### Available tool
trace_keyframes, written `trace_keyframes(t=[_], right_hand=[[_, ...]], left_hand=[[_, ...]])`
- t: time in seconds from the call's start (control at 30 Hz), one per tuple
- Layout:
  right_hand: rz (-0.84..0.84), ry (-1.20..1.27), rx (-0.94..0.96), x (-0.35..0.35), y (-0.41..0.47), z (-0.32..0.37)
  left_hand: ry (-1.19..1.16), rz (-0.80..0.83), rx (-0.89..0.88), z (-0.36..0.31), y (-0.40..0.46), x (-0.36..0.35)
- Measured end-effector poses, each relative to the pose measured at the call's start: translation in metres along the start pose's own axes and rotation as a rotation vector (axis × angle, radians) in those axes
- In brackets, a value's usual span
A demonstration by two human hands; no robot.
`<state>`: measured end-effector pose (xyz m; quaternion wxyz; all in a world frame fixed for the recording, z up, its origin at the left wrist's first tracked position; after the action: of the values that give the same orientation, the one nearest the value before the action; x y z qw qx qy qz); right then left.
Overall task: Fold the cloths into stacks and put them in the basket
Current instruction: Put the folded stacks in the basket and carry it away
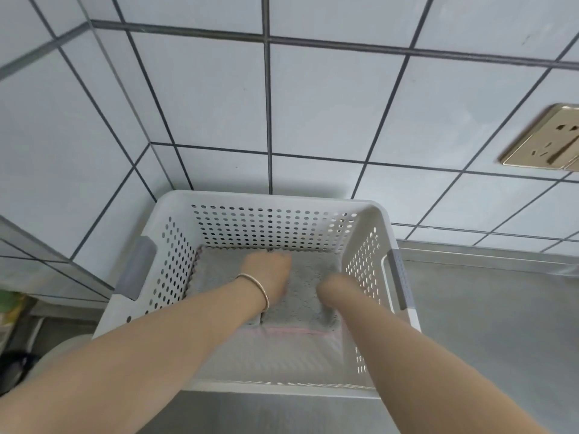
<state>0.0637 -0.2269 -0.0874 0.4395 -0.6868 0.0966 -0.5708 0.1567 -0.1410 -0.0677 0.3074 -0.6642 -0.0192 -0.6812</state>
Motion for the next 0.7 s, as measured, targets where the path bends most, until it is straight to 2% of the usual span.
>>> trace_keyframes(t=[0.07, 0.13, 0.17, 0.27, 0.4, 0.47, 0.53, 0.6, 0.63, 0.7], right_hand=[[-0.001, 0.062, 0.047, -0.001, -0.003, 0.000], [0.048, 0.128, 0.098, -0.002, -0.009, 0.000], [0.059, 0.140, 0.109, -0.002, -0.011, -0.002], [0.019, 0.085, 0.095, -0.003, -0.007, -0.001], [-0.010, 0.061, 0.103, -0.004, -0.006, 0.000], [-0.145, -0.040, 0.105, -0.001, -0.008, 0.003], [-0.336, -0.165, 0.188, 0.002, -0.015, 0.013], [-0.438, -0.299, 0.357, -0.003, -0.021, 0.024], [-0.433, -0.330, 0.422, -0.009, -0.022, 0.029], [-0.319, -0.342, 0.477, -0.021, -0.021, 0.036]], left_hand=[[0.060, 0.013, -0.180, -0.009, -0.010, -0.003], [0.177, 0.149, -0.308, -0.018, -0.019, -0.007], [0.220, 0.196, -0.319, -0.021, -0.020, -0.010], [0.234, 0.195, -0.322, -0.020, -0.019, -0.013], [0.008, 0.287, -0.185, -0.003, -0.019, -0.013], [-0.117, 0.191, -0.041, 0.013, -0.019, -0.009], [-0.148, 0.113, 0.087, 0.032, -0.021, -0.007], [-0.080, 0.230, 0.162, 0.047, -0.026, -0.016], [-0.044, 0.318, 0.171, 0.049, -0.031, -0.021], [0.001, 0.423, 0.139, 0.046, -0.038, -0.028]])
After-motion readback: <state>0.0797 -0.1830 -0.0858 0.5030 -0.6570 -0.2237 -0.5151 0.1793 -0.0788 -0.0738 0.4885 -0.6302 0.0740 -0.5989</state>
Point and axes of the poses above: each hand's wrist, its own y-axis towards the middle knuckle, its own x-axis out of the back of the hand, z = x × y, the point moved 1 cm from there along y, towards the middle knuckle, and after that the axes turned 1 degree about -z, right-handed, at the moved point
